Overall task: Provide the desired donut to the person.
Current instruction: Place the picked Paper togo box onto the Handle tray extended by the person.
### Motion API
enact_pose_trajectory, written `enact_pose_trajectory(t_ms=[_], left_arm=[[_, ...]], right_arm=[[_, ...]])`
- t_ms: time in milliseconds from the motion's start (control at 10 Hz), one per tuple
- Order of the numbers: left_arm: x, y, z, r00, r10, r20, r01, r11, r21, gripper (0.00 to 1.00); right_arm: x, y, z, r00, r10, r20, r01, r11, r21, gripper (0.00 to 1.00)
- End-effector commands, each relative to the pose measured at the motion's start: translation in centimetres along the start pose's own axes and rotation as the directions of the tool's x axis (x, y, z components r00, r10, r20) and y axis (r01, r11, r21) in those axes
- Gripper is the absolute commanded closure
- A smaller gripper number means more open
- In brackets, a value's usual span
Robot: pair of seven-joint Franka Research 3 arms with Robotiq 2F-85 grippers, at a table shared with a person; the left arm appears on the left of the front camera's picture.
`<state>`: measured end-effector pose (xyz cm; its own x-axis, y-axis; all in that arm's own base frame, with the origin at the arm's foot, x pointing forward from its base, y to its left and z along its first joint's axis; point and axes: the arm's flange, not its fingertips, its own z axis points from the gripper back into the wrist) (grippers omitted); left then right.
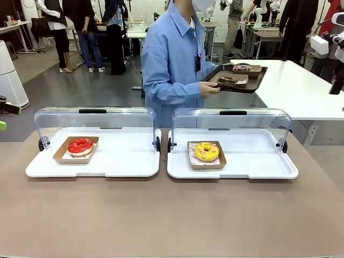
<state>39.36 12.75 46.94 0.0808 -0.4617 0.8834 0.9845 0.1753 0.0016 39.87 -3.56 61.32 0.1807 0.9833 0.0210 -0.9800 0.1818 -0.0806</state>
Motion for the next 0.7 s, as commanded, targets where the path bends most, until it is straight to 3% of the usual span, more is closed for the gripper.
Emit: enact_pose_trajectory(t_ms=[0, 100, 200, 300, 400, 600], left_arm=[[0.0, -0.1, 0.2, 1.0, -0.004, 0.005, 0.004, 1.0, 0.0, 0.0], [0.0, -0.1, 0.2, 1.0, -0.004, 0.005, 0.004, 1.0, 0.0, 0.0], [0.0, -0.1, 0.2, 1.0, -0.004, 0.005, 0.004, 1.0, 0.0, 0.0], [0.0, -0.1, 0.2, 1.0, -0.004, 0.005, 0.004, 1.0, 0.0, 0.0], [0.0, -0.1, 0.2, 1.0, -0.004, 0.005, 0.004, 1.0, 0.0, 0.0], [0.0, -0.1, 0.2, 1.0, -0.004, 0.005, 0.004, 1.0, 0.0, 0.0]], right_arm=[[0.0, 0.0, -0.2, 1.0, 0.003, 0.026, -0.004, 1.0, 0.011, 0.0], [0.0, 0.0, 0.0, 1.0, 0.0, 0.0, 0.0, 1.0, 0.0, 0.0], [-2.5, -1.6, -0.8, 0.934, 0.043, 0.356, -0.085, 0.991, 0.104, 0.0], [-4.4, -3.5, -2.0, 0.804, -0.082, 0.589, -0.004, 0.99, 0.143, 0.0], [-6.1, -4.6, -3.1, 0.679, -0.131, 0.722, 0.034, 0.988, 0.148, 0.0], [-8.4, -5.0, -4.9, 0.575, -0.018, 0.818, -0.033, 0.998, 0.046, 0.0]])
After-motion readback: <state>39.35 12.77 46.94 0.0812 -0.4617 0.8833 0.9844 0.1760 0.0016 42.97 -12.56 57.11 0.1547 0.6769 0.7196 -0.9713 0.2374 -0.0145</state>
